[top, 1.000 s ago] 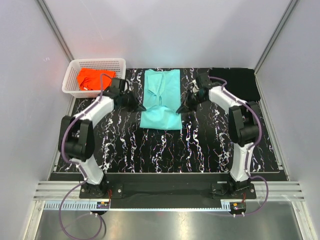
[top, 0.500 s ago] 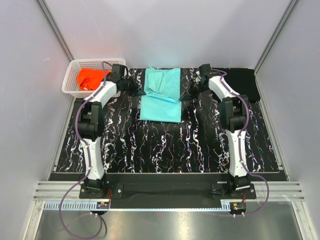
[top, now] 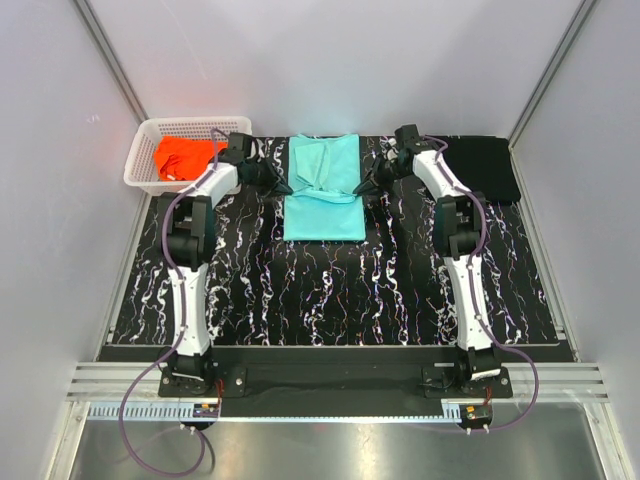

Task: Fold and stack the t-shirts
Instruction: Fold the tshirt

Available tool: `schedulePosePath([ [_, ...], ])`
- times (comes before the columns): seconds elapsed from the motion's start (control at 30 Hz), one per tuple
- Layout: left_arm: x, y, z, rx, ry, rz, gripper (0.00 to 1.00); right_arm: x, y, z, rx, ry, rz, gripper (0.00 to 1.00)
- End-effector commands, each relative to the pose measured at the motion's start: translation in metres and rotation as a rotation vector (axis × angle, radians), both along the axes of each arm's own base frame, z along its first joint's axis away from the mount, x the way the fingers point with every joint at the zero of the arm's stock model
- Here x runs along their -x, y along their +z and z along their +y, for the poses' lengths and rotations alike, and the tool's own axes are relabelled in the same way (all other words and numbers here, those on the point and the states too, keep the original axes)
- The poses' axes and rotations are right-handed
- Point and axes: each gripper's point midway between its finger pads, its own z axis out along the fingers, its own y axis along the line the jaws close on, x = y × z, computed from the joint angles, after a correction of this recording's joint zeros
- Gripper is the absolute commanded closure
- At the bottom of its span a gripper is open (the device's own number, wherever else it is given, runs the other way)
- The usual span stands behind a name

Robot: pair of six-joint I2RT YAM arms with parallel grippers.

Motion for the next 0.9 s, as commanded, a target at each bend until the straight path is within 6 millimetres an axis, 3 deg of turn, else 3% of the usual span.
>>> schedulePosePath([
  [0.0, -0.021, 0.015, 0.004, 0.004, -0.019, -0.084, 0.84, -0.016, 0.006, -0.002, -0.027, -0.013, -0.029, 0.8],
  [0.1, -0.029, 0.015, 0.008, -0.037, -0.049, -0.088, 0.7, -0.041, 0.018, -0.018, -0.05, -0.071, -0.07, 0.74],
  [0.13, -0.04, 0.03, 0.011, -0.08, -0.056, -0.15, 0.66, -0.046, 0.013, -0.023, -0.066, -0.088, -0.058, 0.72],
  [0.17, -0.043, 0.043, 0.015, -0.104, -0.055, -0.178, 0.64, -0.06, 0.032, -0.034, -0.086, -0.116, -0.105, 0.71],
  [0.2, -0.044, 0.053, 0.018, -0.132, -0.052, -0.205, 0.55, -0.065, 0.036, -0.038, -0.102, -0.137, -0.1, 0.69],
  [0.23, -0.043, 0.059, 0.028, -0.193, -0.043, -0.228, 0.52, -0.068, 0.043, -0.042, -0.109, -0.145, -0.114, 0.68],
  [0.27, -0.04, 0.081, 0.032, -0.217, -0.04, -0.272, 0.5, -0.068, 0.047, -0.046, -0.109, -0.153, -0.117, 0.67],
  [0.33, -0.028, 0.084, 0.042, -0.277, -0.04, -0.278, 0.46, -0.065, 0.064, -0.056, -0.089, -0.155, -0.15, 0.63],
  [0.37, -0.022, 0.085, 0.045, -0.292, -0.042, -0.279, 0.46, -0.055, 0.051, -0.057, -0.068, -0.14, -0.118, 0.61],
  [0.4, -0.009, 0.089, 0.047, -0.303, -0.045, -0.274, 0.46, -0.049, 0.068, -0.058, -0.061, -0.13, -0.141, 0.59],
  [0.43, -0.002, 0.088, 0.047, -0.299, -0.057, -0.268, 0.47, -0.042, 0.068, -0.058, -0.048, -0.121, -0.136, 0.59],
  [0.47, 0.006, 0.088, 0.043, -0.289, -0.071, -0.262, 0.5, -0.029, 0.055, -0.058, -0.024, -0.096, -0.108, 0.59],
  [0.5, 0.019, 0.085, 0.039, -0.281, -0.088, -0.245, 0.52, -0.021, 0.069, -0.057, -0.011, -0.083, -0.131, 0.59],
  [0.57, 0.037, 0.081, 0.019, -0.257, -0.154, -0.242, 0.58, 0.0, 0.059, -0.043, 0.013, -0.03, -0.105, 0.61],
  [0.63, 0.053, 0.07, 0.001, -0.209, -0.205, -0.223, 0.59, 0.018, 0.066, -0.021, 0.023, 0.023, -0.118, 0.63],
  [0.67, 0.059, 0.064, -0.011, -0.19, -0.231, -0.213, 0.6, 0.029, 0.056, -0.013, 0.032, 0.044, -0.093, 0.65],
  [0.87, 0.067, 0.015, -0.031, -0.206, -0.275, -0.126, 0.63, 0.063, 0.02, 0.027, 0.092, 0.153, -0.047, 0.73],
])
